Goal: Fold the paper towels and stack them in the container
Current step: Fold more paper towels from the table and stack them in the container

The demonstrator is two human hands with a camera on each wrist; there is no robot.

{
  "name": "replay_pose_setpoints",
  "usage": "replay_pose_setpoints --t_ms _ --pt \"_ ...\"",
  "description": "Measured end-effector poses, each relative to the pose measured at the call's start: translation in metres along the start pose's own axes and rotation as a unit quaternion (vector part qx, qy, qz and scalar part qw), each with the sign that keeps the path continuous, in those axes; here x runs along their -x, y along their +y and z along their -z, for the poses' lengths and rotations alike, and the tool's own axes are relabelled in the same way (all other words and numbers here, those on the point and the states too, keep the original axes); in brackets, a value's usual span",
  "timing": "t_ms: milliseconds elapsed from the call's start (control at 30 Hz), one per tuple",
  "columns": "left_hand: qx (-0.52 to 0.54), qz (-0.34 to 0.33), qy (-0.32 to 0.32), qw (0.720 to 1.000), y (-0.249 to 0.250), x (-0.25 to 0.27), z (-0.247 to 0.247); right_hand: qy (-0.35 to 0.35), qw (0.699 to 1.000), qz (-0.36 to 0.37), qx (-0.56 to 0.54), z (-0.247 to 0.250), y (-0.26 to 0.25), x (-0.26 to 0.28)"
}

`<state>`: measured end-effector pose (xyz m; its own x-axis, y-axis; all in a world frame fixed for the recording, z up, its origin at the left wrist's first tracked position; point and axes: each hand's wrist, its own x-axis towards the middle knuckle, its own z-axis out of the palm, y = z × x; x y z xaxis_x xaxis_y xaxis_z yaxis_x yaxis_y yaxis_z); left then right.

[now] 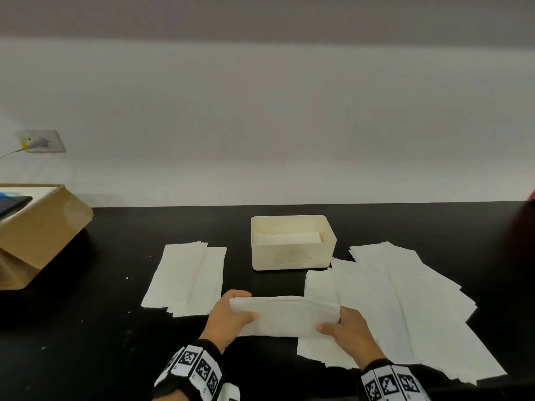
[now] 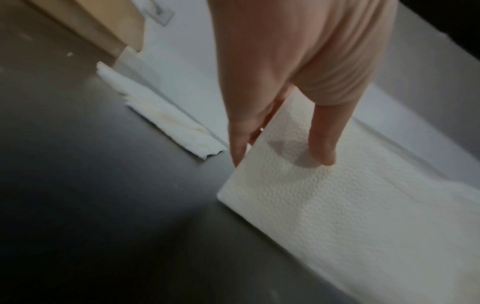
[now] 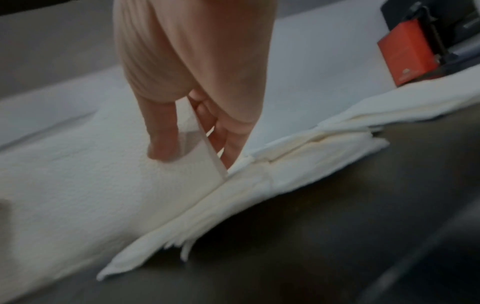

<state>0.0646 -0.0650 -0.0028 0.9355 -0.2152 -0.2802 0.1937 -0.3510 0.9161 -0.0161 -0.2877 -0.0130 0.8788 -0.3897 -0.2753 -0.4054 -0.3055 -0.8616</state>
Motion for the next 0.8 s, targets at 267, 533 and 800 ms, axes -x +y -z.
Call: replay_pose_setpoints --t_ms 267,533,800 --pt "-0.282 -0.205 0.001 0.937 0.048 0.003 -0.005 0.009 0.984 0.175 0.045 0.014 -0.066 0.019" --pt "0.128 -0.125 -0.075 0.981 0.059 0.012 -0.025 0.008 0.982 0.187 -0.007 0.014 -0.07 0.016" --pt "0.344 -0.038 -0.089 0.934 0.032 0.011 -0.016 -0.017 0.995 0.068 -0.07 0.015 -0.024 0.004"
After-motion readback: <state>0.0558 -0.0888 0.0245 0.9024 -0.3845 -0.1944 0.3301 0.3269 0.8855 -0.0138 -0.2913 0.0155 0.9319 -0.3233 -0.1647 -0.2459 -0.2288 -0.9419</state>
